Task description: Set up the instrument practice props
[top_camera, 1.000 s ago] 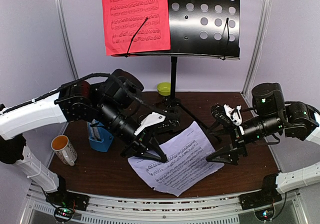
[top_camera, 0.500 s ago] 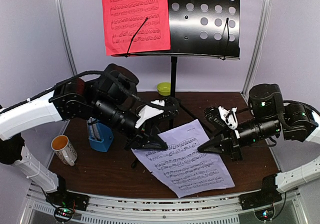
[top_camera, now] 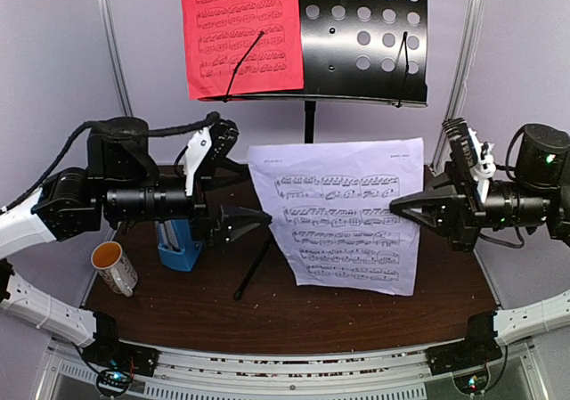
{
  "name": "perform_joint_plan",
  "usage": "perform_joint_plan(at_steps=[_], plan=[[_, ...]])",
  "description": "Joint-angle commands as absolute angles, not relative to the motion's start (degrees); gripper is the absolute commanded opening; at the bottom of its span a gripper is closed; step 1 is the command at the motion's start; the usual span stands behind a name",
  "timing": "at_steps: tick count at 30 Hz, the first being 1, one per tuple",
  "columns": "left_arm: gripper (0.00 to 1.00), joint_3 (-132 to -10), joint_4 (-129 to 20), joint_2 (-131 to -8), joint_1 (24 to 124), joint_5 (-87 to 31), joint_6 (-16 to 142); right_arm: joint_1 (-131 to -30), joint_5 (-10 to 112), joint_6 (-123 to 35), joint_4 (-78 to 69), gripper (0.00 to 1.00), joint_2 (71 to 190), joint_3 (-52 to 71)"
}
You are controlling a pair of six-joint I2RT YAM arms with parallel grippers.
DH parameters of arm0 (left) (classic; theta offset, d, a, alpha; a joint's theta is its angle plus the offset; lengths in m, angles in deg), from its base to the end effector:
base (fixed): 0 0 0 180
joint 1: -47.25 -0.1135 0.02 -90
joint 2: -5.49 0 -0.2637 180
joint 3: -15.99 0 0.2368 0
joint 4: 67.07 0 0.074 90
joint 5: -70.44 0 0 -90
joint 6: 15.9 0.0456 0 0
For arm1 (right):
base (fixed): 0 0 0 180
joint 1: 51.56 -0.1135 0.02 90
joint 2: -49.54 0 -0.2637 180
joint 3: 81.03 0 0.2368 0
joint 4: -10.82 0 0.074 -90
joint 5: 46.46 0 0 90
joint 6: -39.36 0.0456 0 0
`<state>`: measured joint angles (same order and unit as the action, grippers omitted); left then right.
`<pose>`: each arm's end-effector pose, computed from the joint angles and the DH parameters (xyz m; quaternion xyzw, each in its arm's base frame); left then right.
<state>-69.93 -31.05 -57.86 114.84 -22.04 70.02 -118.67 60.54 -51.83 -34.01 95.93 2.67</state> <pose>0.0884 -0.2195 0.4123 0.4245 0.6603 -0.3763 0.4921 0.0434 0.1370 0.4326 -0.4981 0.5608 0.4480 0.4866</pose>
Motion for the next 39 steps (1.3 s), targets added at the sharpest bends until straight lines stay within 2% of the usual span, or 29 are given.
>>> perform_joint_plan(at_steps=[1,4,10,19,24,28,31,33,36,39], plan=[[0.98,-70.79,-38.49,-59.23,114.90,-24.93,69.27,-118.28,58.51,-49.76,-30.06,0.00,94.53,6.47],[0.96,-72.10,-40.20,-60.86,114.93,-26.60,69.10,-118.05,58.13,-48.87,-28.86,0.00,94.24,7.89],[0.83,-75.29,-43.53,-63.82,114.98,-31.87,68.29,-117.53,57.34,-48.35,-27.61,0.00,93.87,9.81],[0.52,-86.71,-47.71,-70.13,117.42,-32.78,67.34,-114.95,53.83,-48.06,-25.05,0.00,94.67,12.57],[0.20,-94.55,-47.98,-74.46,117.61,-31.86,67.04,-112.03,55.85,-48.08,-24.59,0.00,96.60,15.78],[0.00,-100.14,-47.01,-77.60,117.66,-30.08,67.09,-107.73,58.21,-48.04,-24.36,0.00,97.94,18.14],[0.00,-104.03,-46.25,-79.51,117.63,-25.30,66.38,-104.36,57.42,-46.51,-23.92,0.00,99.33,20.19],[0.00,-106.41,-46.41,-80.49,117.60,-20.39,65.71,-102.37,55.16,-45.38,-22.61,0.08,100.34,21.70],[0.00,-111.72,-45.32,-82.49,116.78,-15.19,65.31,-100.21,50.42,-43.76,-20.72,0.26,102.78,25.03],[0.00,-116.91,-43.75,-84.96,114.44,-12.70,63.99,-99.17,45.16,-43.82,-21.26,0.37,106.94,29.83]])
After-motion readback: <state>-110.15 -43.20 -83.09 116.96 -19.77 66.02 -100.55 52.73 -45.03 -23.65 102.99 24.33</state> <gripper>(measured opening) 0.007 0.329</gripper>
